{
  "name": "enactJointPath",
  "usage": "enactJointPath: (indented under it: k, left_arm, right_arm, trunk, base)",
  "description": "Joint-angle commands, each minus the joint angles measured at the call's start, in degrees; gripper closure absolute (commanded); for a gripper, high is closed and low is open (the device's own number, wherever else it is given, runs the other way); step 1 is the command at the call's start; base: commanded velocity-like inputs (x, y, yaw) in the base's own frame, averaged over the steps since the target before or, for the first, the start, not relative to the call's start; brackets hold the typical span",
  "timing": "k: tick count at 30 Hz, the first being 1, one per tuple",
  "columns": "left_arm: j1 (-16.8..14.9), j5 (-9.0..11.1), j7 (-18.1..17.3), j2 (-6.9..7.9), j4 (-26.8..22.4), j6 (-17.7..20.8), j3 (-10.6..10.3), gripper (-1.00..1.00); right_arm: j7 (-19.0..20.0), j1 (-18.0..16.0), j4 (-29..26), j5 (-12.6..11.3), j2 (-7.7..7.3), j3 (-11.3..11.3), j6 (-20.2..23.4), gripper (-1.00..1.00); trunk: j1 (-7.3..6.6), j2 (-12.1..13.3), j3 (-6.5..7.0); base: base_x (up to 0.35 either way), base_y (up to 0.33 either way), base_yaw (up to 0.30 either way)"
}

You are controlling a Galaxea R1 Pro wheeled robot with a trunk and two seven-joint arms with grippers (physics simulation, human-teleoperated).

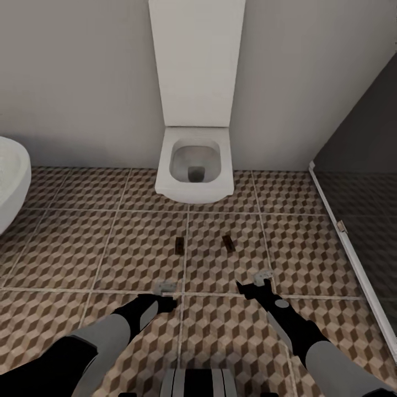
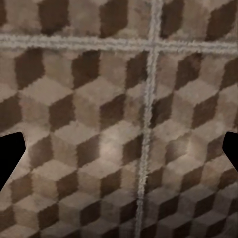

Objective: Take the four mousetraps from the cabinet in the bathroom and place them on the bathroom floor. Make sure all four end up on the same floor surface, and ensure that at least two of them are either under or directly next to the same bathroom sink.

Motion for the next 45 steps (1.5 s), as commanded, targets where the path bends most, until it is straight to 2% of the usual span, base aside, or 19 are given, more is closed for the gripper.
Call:
enactJointPath:
  k: [1,7,8,12,20,30,34,35,38,45]
  left_arm:
    - [0.2,0.6,0.3,0.03,-0.1,0.2,-0.5,-1.0]
    - [2.2,0.5,0.3,0.39,0.1,-1.0,-0.5,-1.0]
    - [3.5,0.4,0.4,0.82,0.2,-2.2,-0.5,-1.0]
    - [4.3,0.4,0.4,1.18,0.7,-2.7,-0.5,-1.0]
    - [4.9,0.4,0.4,1.92,2.8,-4.4,-0.5,-1.0]
    - [5.0,0.4,0.4,2.21,7.3,-7.5,-0.5,-1.0]
    - [5.0,0.4,0.4,2.27,8.2,-8.0,-0.5,-1.0]
    - [5.0,0.4,0.4,2.3,8.6,-8.2,-0.5,-1.0]
    - [5.0,0.4,0.3,2.31,8.8,-8.3,-0.5,-1.0]
    - [5.2,0.4,0.3,2.55,8.9,-8.3,-0.5,-1.0]
  right_arm:
    - [0.0,0.0,0.6,-0.6,-0.09,0.4,-0.8,-1.0]
    - [0.0,0.0,4.7,-0.6,-0.13,0.4,-4.9,-1.0]
    - [0.0,0.0,6.5,-0.6,-0.08,0.4,-5.7,-1.0]
    - [0.1,0.0,9.1,-0.7,-0.05,0.4,-6.8,-1.0]
    - [0.2,0.0,16.2,-0.7,0.02,0.4,-12.2,-1.0]
    - [0.3,0.0,22.5,-0.9,-0.04,0.4,-14.2,-1.0]
    - [0.3,0.0,23.8,-0.9,-0.03,0.4,-16.0,-1.0]
    - [0.3,0.0,24.8,-0.9,-0.01,0.4,-18.2,-1.0]
    - [0.3,0.0,26.1,-0.9,-0.03,0.4,-20.2,-1.0]
    - [0.3,0.0,26.9,-0.9,-0.09,0.4,-21.4,-1.0]
  trunk:
    - [-0.23,0.4,0.16]
    - [-1.55,2.8,1.24]
    - [-1.77,3.2,1.42]
    - [-2.65,4.8,2.13]
    - [-4.4,8.0,3.57]
    - [-6.6,12.0,5.37]
    - [-7.48,13.6,6.11]
    - [-7.7,14.0,6.33]
    - [-8.36,15.2,6.99]
    - [-9.9,18.1,8.57]
  base:
    - [0.0,0.0,0.0]
    - [0.0,0.0,0.0]
    - [0.0,0.0,0.0]
    - [0.0,0.0,0.0]
    - [0.0,0.0,0.0]
    - [0.0,0.0,0.0]
    - [0.0,0.0,0.0]
    - [0.0,0.0,0.0]
    - [0.0,0.0,0.0]
    - [0.0,0.0,0.0]
